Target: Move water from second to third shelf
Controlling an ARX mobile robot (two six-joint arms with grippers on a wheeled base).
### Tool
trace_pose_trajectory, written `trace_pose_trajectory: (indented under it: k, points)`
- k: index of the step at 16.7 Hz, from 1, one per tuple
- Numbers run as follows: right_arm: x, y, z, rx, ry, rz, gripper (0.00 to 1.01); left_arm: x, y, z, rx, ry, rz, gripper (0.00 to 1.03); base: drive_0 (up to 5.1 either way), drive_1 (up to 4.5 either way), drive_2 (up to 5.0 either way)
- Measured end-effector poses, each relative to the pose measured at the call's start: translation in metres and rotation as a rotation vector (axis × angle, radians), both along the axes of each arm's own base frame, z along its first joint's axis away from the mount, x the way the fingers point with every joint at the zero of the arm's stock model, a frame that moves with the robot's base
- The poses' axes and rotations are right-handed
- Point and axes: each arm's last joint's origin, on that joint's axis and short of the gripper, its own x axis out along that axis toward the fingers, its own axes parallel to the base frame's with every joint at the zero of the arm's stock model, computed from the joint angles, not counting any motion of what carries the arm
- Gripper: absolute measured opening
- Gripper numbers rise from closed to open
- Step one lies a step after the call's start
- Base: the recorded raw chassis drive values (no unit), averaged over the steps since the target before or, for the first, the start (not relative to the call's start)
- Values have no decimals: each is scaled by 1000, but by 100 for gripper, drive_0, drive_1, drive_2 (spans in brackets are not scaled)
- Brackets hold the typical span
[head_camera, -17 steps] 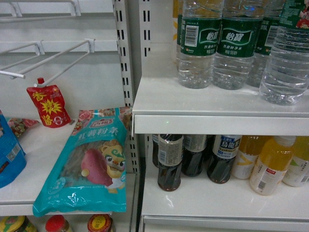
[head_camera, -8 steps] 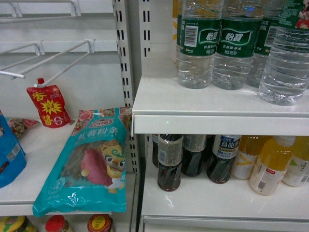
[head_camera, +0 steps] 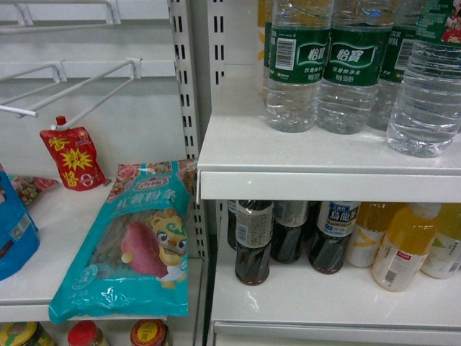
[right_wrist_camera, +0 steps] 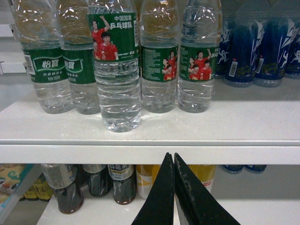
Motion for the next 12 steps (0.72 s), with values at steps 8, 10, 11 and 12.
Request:
trace_pose_trajectory:
  k: [8, 10, 11, 12]
  points:
    - [-14, 0, -14, -1, -18, 0, 2, 0, 0, 0, 0, 0, 0, 98, 0, 0, 0]
    - [-16, 0, -14, -1, -15, 0, 2, 0, 0, 0, 0, 0, 0, 98, 0, 0, 0]
    - [-17, 0, -14, -1, -18, 0, 2, 0, 0, 0, 0, 0, 0, 98, 0, 0, 0]
    - [-19, 0, -15, -1, -8, 0, 2, 0, 0, 0, 0, 0, 0, 98, 0, 0, 0]
